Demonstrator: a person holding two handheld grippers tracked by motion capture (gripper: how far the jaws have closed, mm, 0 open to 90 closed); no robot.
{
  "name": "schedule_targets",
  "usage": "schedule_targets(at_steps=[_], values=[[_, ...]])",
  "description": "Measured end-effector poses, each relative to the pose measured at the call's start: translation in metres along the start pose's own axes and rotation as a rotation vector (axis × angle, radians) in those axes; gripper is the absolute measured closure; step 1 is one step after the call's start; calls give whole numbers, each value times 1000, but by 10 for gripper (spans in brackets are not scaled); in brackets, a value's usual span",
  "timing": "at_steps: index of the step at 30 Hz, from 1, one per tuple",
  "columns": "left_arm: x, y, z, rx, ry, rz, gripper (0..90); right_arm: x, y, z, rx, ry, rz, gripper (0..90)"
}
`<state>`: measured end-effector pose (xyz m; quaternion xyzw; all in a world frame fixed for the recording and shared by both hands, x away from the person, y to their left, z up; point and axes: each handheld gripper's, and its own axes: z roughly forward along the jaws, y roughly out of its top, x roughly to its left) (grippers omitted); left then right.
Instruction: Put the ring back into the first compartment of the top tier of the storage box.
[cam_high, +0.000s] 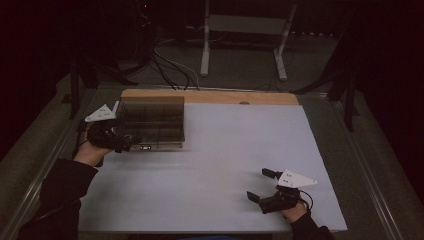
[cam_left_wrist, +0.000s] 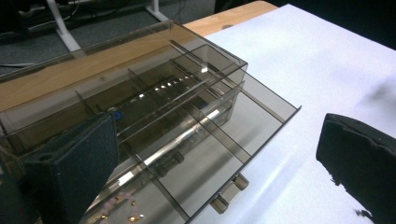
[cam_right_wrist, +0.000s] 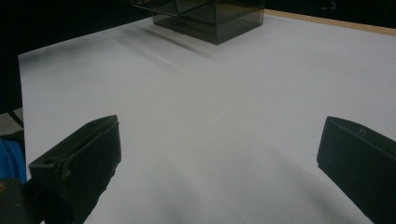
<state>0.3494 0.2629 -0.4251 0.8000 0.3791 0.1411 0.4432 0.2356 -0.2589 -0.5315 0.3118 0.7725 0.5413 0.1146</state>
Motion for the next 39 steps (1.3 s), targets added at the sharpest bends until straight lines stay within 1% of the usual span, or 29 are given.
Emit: schedule_targets(at_steps=[7,11,13,15,23,31,33,39], values=[[-9,-1,1,2,-35,17,8,0,0,0,2,-2,-3,0],[-17,-1,1,-3,-68,26,8,1,0,0,1,-1,-1,0],[-21,-2,2,-3,-77,39,8,1,0,0,2,-1,-2,0],[-26,-3,3,-3,-92,39,9,1,0,0,1,-1,-2,0],[-46,-11,9,0,-138,74,9,1,0,0,3,-1,-7,0],[-62,-17,11,-3,-182,94,8,2,0,0,3,0,-9,0],[-66,-19,12,2,-189,107,8,2,0,0,5,1,-9,0],[-76,-27,14,-7,-221,121,8,2,0,0,4,1,-9,0]])
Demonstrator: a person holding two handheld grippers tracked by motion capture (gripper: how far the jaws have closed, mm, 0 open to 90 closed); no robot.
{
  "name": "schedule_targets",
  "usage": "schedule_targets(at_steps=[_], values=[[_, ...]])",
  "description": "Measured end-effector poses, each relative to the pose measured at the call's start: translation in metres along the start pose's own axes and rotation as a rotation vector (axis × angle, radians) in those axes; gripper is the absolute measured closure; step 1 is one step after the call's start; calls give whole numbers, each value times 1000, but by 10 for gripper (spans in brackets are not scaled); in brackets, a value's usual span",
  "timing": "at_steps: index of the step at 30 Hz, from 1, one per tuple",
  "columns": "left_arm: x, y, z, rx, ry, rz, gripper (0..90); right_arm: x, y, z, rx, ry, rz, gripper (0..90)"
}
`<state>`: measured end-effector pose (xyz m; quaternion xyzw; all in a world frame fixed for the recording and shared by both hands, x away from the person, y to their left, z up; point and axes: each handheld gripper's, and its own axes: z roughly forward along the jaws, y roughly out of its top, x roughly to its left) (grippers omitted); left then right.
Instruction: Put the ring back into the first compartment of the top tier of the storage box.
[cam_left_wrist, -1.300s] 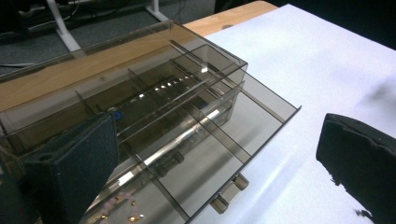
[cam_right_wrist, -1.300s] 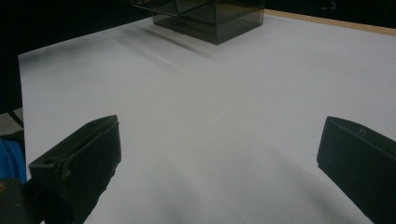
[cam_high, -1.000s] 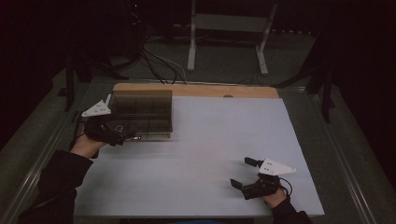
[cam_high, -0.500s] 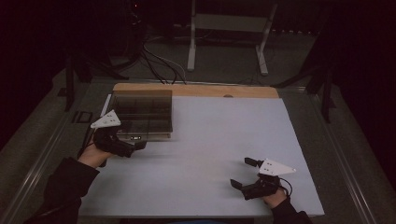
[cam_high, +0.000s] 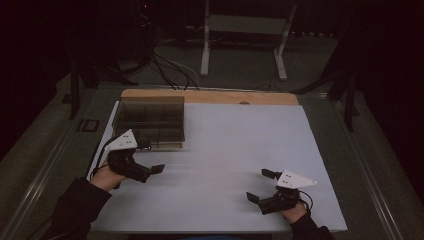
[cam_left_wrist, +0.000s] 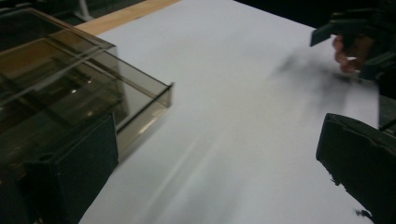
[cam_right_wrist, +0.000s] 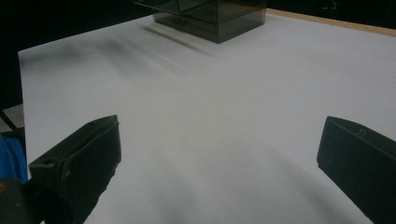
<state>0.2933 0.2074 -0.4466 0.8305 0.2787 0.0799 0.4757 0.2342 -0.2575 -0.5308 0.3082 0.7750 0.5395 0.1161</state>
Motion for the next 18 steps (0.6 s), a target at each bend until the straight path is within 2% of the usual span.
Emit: schedule_targets(at_steps=[7,14,18], values=[[-9,-10,3,-18,-28,20,8,0,0,0,1,0,-1,0],[-21,-23,11,-7,-52,48,9,0,0,0,3,-1,-2,0],[-25,-33,15,-6,-74,43,8,0,0,0,2,-2,-2,0]])
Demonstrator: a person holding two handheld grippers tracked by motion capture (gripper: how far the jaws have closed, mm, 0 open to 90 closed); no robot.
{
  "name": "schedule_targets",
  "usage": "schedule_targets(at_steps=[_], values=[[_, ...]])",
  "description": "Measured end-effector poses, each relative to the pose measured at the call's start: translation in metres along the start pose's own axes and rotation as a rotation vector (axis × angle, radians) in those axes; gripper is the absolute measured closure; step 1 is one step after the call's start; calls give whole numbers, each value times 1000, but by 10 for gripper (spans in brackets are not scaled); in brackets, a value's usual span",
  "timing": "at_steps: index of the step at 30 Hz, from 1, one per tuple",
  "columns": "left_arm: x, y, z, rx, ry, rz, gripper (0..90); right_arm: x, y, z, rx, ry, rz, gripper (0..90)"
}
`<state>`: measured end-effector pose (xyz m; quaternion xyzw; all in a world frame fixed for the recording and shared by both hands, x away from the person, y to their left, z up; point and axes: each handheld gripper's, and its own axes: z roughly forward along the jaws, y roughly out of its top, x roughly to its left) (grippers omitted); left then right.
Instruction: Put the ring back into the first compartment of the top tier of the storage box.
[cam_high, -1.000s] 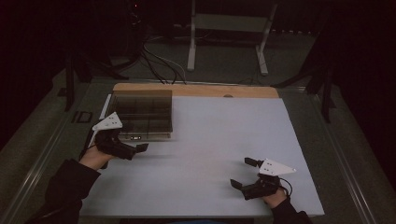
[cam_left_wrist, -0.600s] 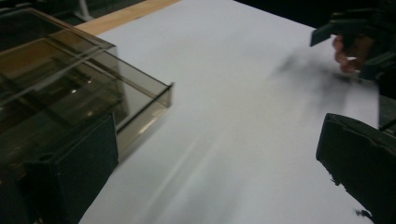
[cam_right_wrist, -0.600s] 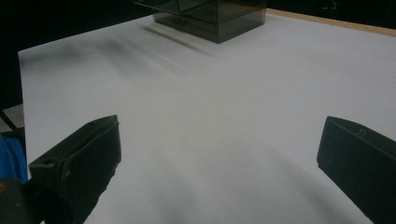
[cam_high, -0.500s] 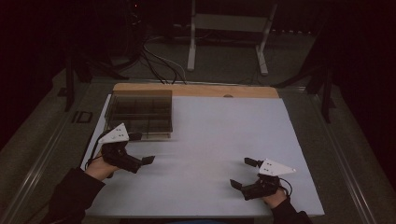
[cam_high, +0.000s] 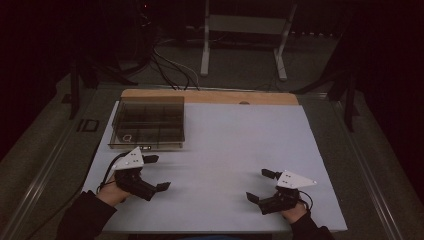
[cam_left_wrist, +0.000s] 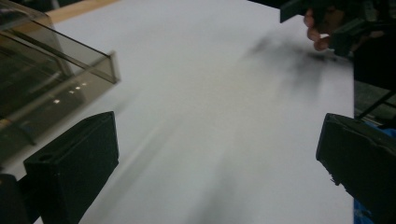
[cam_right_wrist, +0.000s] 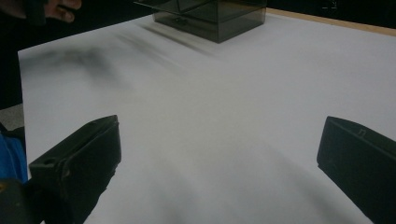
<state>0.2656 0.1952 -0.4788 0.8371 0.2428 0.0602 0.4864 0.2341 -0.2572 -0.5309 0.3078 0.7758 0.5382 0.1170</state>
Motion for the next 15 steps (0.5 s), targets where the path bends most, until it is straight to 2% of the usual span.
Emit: schedule_targets(at_steps=[5,8,15], values=[[-4,-14,6,13,-8,-5,9,0,0,0,1,1,0,0],[-7,-24,9,41,-8,-18,9,0,0,0,2,0,-1,0],[-9,-40,7,73,1,-28,9,0,0,0,3,2,-2,0]])
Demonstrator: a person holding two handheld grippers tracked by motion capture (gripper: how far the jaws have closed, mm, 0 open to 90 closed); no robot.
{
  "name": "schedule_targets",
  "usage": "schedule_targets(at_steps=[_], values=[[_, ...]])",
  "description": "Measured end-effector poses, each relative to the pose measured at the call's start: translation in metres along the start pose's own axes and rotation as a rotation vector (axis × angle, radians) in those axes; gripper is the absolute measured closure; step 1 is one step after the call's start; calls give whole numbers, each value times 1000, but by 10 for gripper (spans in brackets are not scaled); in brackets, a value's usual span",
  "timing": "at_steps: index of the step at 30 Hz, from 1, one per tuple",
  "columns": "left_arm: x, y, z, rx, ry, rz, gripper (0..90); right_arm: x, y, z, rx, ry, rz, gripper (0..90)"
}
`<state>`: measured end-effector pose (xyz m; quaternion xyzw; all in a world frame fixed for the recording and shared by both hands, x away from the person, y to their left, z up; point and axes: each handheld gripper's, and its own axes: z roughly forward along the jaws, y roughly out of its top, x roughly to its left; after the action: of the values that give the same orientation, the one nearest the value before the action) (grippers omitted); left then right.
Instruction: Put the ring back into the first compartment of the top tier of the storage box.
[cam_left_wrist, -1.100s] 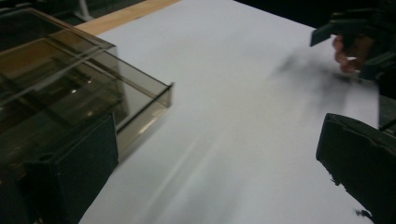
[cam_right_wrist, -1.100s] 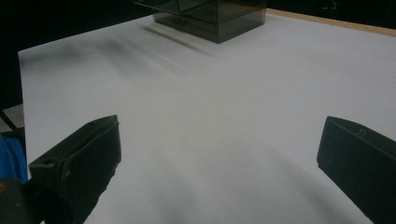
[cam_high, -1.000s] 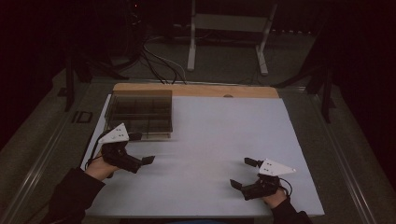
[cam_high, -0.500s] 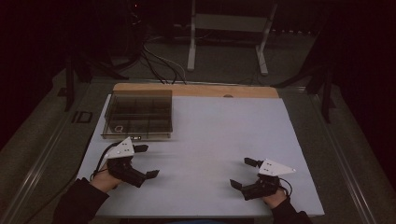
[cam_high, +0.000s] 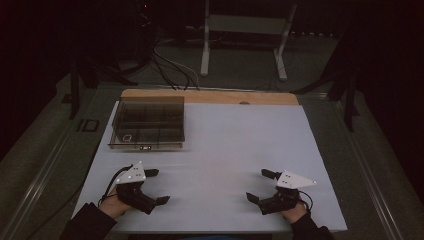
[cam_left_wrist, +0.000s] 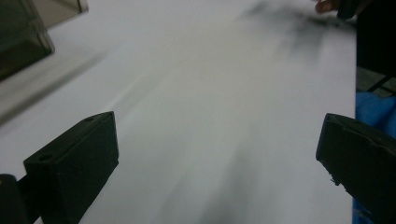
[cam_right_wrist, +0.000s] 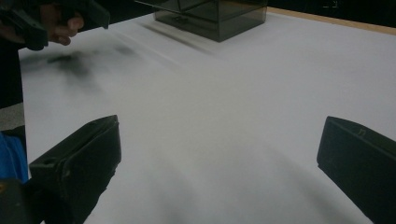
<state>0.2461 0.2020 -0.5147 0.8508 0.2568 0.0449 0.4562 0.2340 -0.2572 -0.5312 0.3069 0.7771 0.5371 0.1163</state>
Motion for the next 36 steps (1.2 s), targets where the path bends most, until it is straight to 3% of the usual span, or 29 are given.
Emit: schedule_targets(at_steps=[4,12,16,17,19,22,27,32,36], values=[[0,-9,-4,18,14,-1,8,0,0,0,3,1,2,0],[2,-21,-11,61,54,-42,9,0,0,0,6,1,0,0],[5,-27,-14,46,59,-94,9,0,-1,0,7,1,-1,0],[5,-27,-14,46,59,-94,9,0,-1,0,7,1,-1,0],[4,-31,-16,59,106,-89,9,0,0,0,7,1,-2,0],[4,-35,-18,59,136,-96,9,1,0,0,11,-1,-4,0],[8,-36,-17,40,159,-110,9,2,0,-1,11,-3,-10,0],[11,-38,-15,56,184,-87,9,2,-1,-1,14,1,-9,0],[11,-38,-15,45,178,-82,9,2,-1,-2,17,-3,-4,0]])
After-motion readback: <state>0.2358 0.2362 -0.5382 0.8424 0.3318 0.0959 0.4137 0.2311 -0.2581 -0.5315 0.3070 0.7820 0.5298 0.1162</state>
